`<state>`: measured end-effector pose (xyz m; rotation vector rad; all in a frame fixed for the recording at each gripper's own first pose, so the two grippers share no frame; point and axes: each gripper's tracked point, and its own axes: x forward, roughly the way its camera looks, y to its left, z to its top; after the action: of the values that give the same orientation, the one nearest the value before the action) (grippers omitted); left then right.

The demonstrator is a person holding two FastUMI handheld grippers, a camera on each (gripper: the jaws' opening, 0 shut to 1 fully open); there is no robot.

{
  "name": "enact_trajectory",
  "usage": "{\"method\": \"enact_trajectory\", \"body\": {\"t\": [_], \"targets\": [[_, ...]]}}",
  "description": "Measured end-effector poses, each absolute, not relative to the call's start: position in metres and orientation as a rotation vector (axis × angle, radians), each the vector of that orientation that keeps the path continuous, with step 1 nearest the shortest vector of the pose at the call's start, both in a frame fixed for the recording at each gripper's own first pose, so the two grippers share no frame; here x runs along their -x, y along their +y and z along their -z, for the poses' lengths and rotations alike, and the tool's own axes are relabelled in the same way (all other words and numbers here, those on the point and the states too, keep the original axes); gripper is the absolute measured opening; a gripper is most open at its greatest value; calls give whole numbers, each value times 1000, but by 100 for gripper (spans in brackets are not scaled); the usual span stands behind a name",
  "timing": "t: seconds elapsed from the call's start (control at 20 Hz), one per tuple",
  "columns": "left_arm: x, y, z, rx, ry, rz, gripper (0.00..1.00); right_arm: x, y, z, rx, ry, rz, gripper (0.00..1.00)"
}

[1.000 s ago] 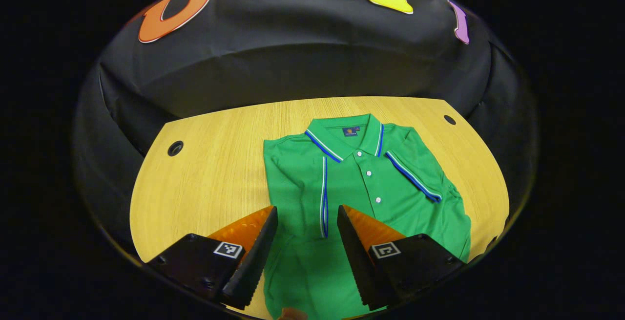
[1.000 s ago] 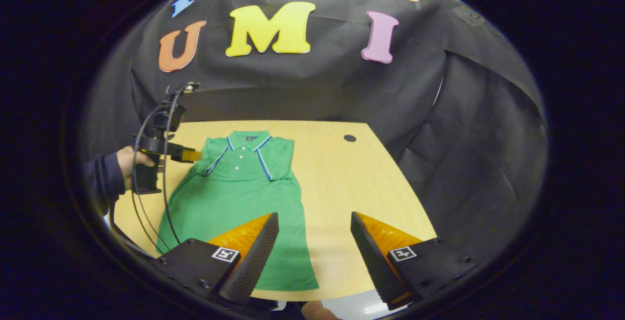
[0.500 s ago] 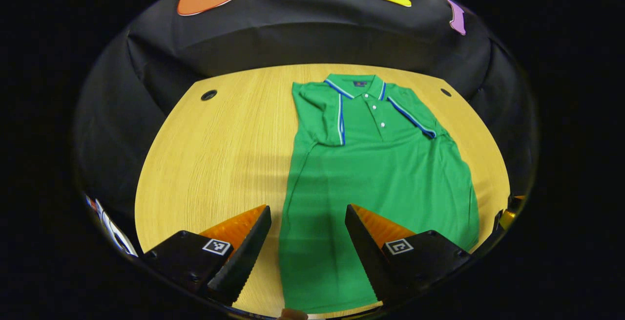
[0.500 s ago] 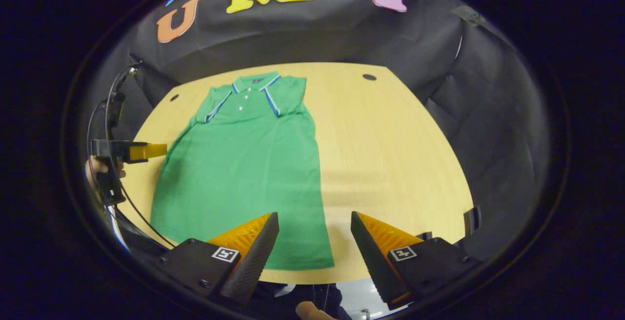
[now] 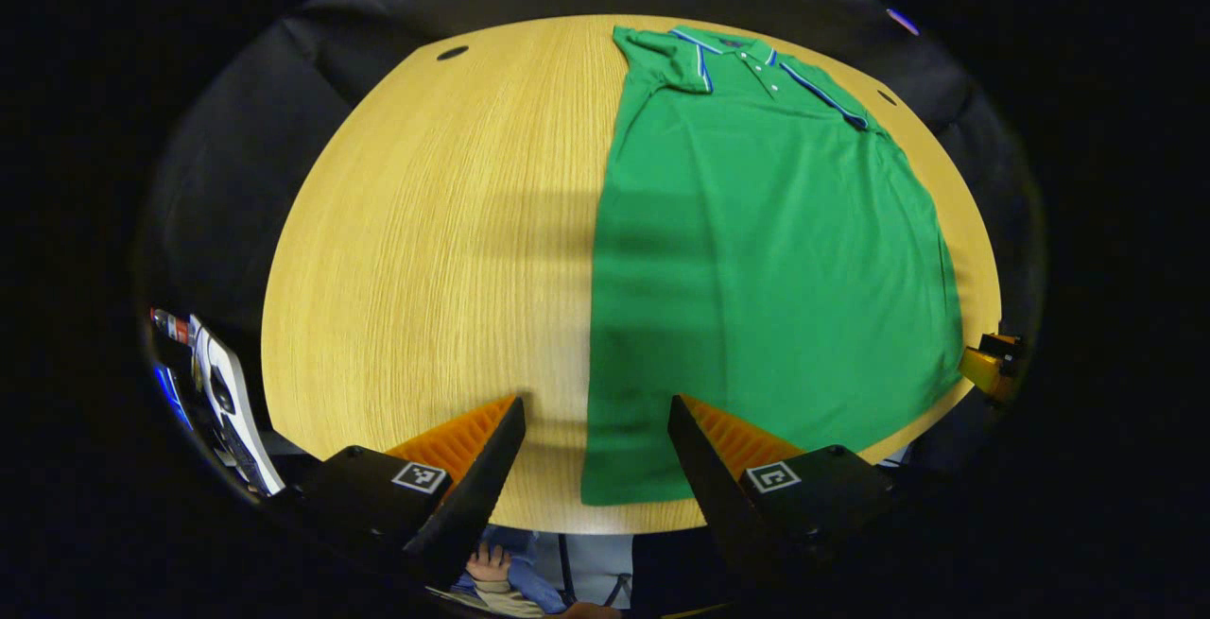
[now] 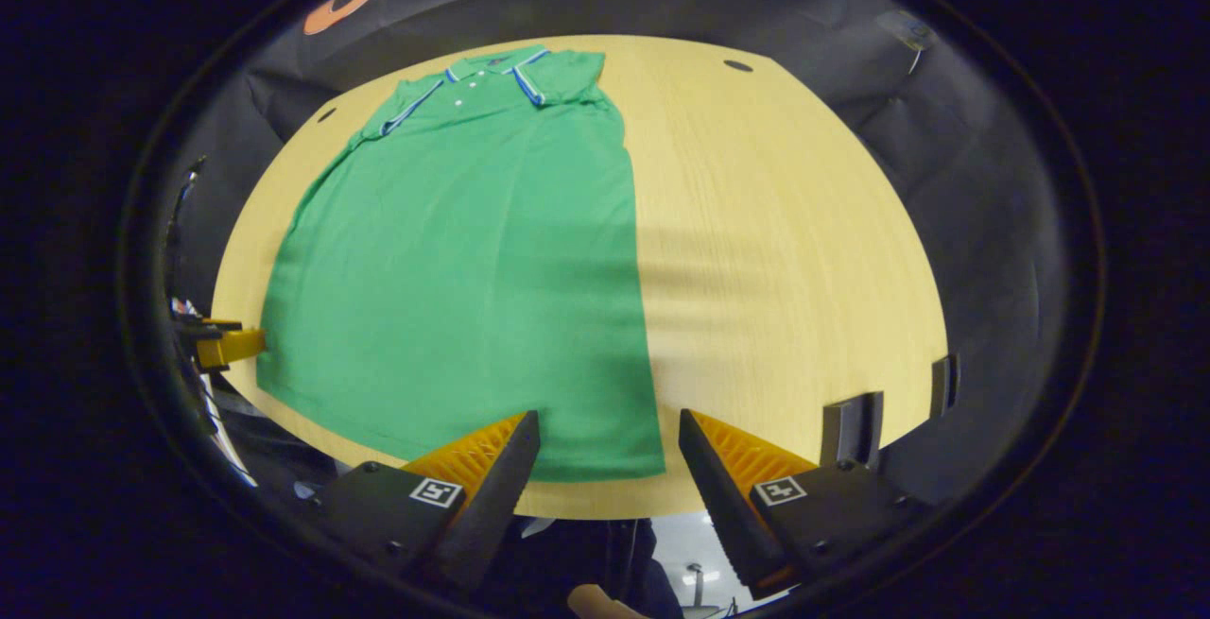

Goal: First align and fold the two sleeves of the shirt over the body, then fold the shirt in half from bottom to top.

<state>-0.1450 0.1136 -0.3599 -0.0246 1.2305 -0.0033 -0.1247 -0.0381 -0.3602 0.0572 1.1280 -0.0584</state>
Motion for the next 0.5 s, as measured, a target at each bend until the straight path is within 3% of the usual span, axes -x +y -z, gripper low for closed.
{"method": "enact_trajectory", "body": {"t": [0.5], "targets": [[151,106,375,68,1358,6,99,127,-43,378,-49,1238,75,95]]}}
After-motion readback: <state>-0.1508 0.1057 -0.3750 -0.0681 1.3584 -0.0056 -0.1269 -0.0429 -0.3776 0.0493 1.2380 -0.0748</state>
